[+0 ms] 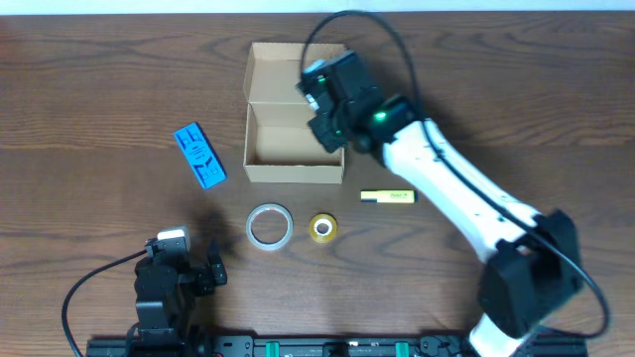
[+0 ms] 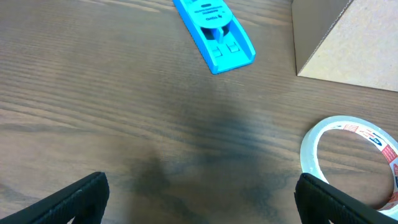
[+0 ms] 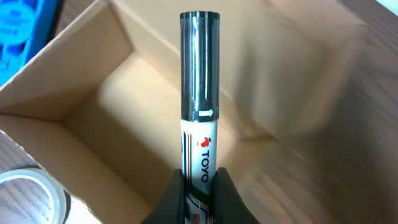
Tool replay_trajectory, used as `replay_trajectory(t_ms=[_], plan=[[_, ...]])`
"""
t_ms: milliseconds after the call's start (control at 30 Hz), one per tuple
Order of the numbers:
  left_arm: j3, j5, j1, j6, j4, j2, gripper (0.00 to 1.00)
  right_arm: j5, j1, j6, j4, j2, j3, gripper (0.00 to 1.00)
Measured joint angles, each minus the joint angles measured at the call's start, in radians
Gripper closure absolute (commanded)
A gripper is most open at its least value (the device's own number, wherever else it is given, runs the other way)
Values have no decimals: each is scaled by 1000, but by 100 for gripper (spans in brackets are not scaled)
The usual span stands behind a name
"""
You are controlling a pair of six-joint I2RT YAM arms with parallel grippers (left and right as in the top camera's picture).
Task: Pack container
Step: 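Carry the marker into the box and release it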
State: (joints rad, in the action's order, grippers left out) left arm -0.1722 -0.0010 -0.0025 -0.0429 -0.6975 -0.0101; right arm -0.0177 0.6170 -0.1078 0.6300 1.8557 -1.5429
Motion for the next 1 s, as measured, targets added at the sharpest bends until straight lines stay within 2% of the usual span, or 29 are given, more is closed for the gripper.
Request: replay_trajectory(t_ms=[400,500,567,667,733,767,1000], plan=[[0,0,0,0,0,0,5,3,48,-81,-64,138,0,99],[0,0,0,0,0,0,5,3,48,-82,-63,155,0,96],[0,0,0,0,0,0,5,3,48,-84,-64,161,0,88],[0,0,0,0,0,0,5,3,48,-93,-77,163,0,69],[0,0,0,0,0,0,5,3,48,-88,-89,163,0,56],[0,0,0,0,0,0,5,3,48,-89,-97,163,0,45],[0,0,0,0,0,0,5,-8,48,-88,-173,163,-1,14]])
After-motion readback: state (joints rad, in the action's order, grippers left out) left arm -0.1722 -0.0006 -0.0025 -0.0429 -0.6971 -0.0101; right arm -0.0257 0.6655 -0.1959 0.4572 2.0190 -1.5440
